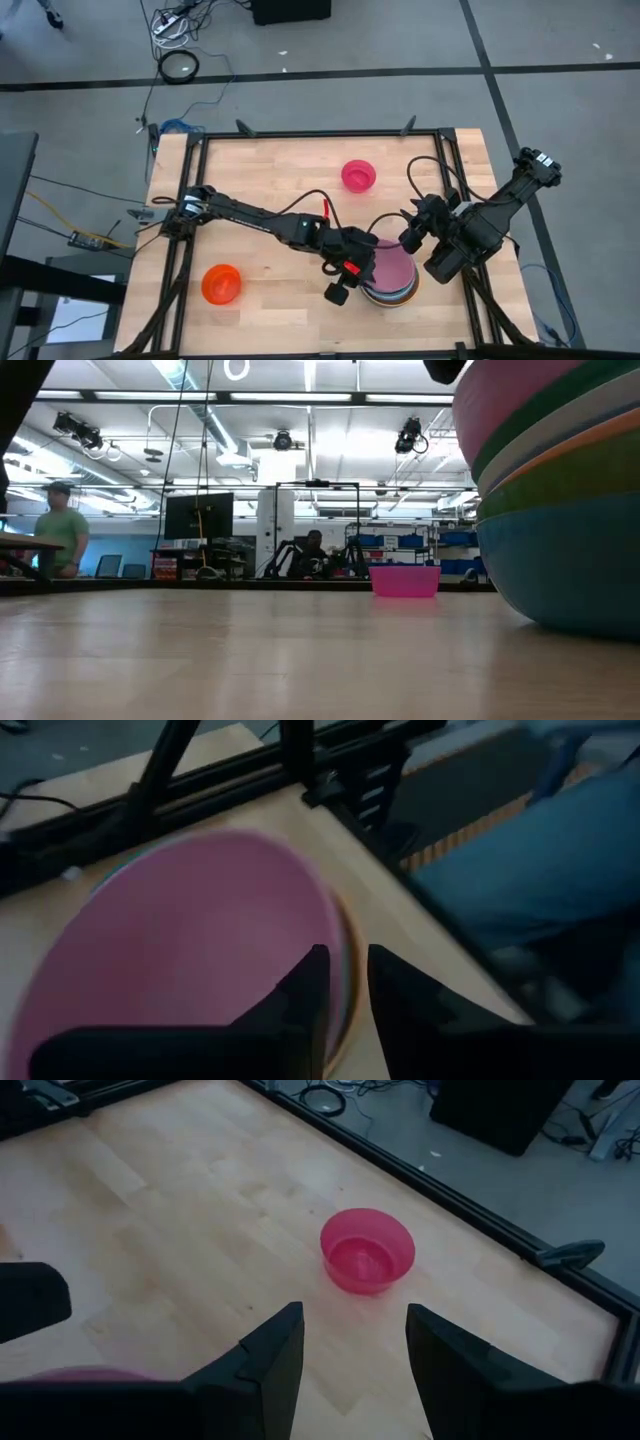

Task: Nest bowls inside each other
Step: Stack the pink bowl on top of the green bowl

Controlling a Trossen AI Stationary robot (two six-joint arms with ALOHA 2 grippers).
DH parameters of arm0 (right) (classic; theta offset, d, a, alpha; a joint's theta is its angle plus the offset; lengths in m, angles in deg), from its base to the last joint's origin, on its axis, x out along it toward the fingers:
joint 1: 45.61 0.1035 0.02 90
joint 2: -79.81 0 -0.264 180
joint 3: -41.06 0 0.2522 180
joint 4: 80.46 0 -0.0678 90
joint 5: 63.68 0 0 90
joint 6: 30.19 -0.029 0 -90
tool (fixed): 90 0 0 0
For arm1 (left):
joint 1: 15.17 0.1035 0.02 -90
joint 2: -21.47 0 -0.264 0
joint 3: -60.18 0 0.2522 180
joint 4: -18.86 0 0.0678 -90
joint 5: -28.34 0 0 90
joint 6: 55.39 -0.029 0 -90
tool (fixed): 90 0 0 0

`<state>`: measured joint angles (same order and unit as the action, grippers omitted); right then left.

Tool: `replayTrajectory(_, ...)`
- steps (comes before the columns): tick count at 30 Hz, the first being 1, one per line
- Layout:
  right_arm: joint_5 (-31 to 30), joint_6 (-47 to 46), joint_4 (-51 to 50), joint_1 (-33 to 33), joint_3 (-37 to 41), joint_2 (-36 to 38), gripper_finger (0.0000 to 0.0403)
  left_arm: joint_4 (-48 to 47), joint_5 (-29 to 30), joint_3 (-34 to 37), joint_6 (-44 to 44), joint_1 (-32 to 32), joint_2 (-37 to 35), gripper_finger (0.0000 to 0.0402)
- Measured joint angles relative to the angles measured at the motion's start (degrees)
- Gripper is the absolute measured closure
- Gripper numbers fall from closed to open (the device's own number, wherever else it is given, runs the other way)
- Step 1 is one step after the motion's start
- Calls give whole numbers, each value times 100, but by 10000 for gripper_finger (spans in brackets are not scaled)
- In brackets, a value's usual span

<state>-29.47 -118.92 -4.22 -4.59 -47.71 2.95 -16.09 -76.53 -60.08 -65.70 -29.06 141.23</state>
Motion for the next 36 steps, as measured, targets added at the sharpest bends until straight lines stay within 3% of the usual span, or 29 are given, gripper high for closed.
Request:
replayTrajectory(8,41,0,-2,0,0,0,238,-238,-78,0,6,5,-86,321)
replayTrajectory(15,52,4,-3,0,0,0,238,-1307,666,0,-131,111,-614,321)
replayTrajectory(19,50,6,-2,-1,0,0,238,-1403,668,13,-180,200,-603,321)
replayTrajectory(36,48,-16,-2,-1,0,1,238,-371,421,486,-10,293,-439,321)
